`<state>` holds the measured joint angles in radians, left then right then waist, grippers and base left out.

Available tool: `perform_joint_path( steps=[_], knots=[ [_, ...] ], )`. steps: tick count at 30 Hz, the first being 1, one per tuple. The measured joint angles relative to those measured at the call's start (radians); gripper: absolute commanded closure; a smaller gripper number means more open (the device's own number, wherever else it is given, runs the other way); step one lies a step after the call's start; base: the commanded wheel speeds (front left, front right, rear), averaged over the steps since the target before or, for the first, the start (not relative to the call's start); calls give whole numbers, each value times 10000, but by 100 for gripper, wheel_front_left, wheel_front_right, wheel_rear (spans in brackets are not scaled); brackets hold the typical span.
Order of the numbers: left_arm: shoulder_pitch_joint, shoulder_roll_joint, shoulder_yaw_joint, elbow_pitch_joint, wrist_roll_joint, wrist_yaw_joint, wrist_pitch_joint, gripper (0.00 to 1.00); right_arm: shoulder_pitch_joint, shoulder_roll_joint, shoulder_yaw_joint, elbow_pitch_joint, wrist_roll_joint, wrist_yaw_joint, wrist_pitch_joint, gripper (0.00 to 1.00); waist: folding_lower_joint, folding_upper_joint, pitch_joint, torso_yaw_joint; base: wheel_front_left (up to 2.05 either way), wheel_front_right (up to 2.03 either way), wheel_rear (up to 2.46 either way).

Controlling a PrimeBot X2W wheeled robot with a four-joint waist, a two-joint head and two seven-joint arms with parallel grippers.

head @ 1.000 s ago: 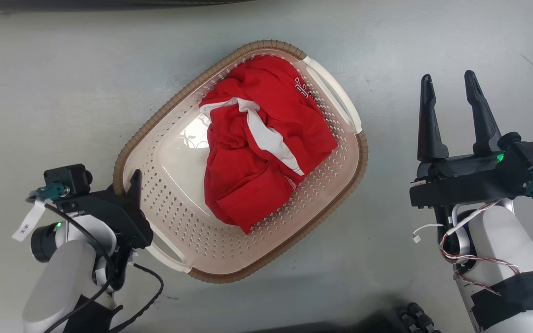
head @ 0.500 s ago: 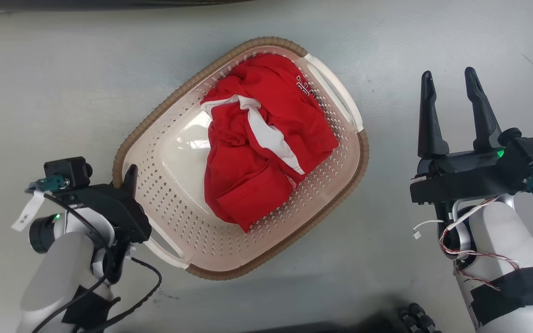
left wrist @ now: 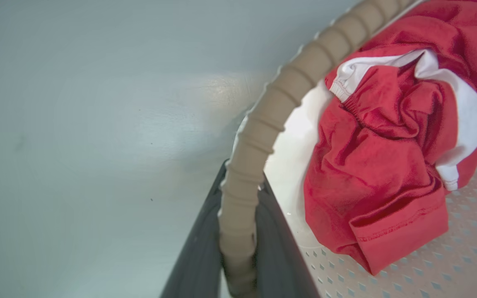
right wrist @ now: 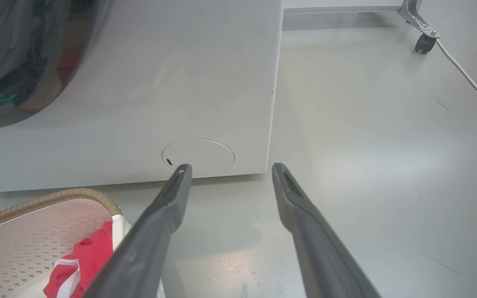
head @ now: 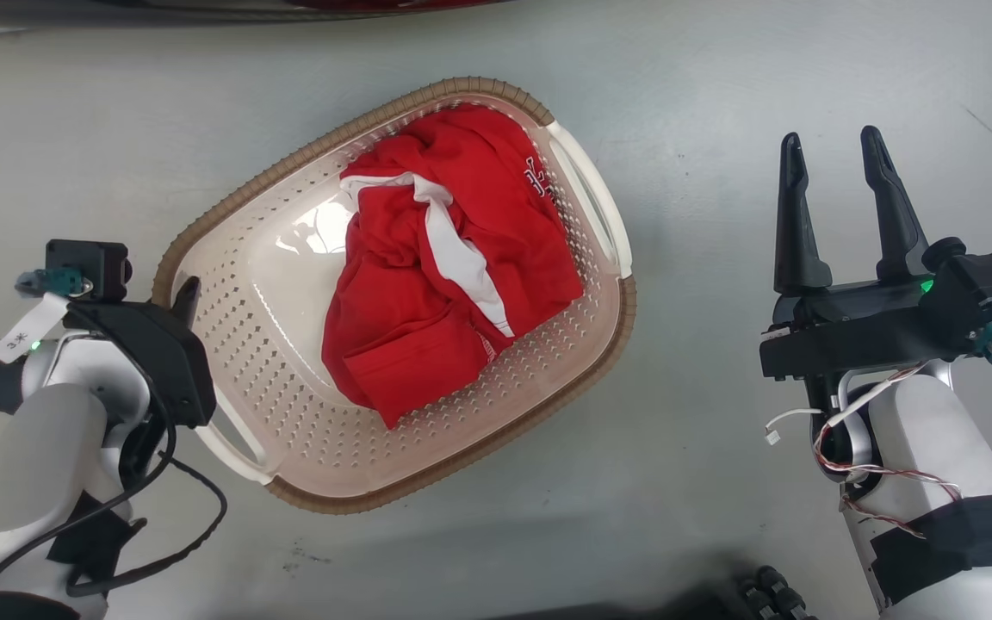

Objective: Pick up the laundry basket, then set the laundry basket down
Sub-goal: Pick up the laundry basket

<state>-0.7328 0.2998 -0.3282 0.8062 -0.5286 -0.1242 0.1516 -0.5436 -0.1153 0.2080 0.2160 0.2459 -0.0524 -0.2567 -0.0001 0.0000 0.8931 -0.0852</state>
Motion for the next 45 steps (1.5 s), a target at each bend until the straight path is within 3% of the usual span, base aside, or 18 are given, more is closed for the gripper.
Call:
perform_joint_path(
  steps=[17,45],
  knots=[
    [-452,485,-1960,-247,288,-82,314,100,-3,111,-94,79,-33,102,0,0,1,0,-44,-213,0,0,0],
    [-1308,1133,-3630,-420,-765,-86,-263,100,-2,238,-201,75,-161,280,0,0,0,0,13,-321,0,0,0]
  ],
)
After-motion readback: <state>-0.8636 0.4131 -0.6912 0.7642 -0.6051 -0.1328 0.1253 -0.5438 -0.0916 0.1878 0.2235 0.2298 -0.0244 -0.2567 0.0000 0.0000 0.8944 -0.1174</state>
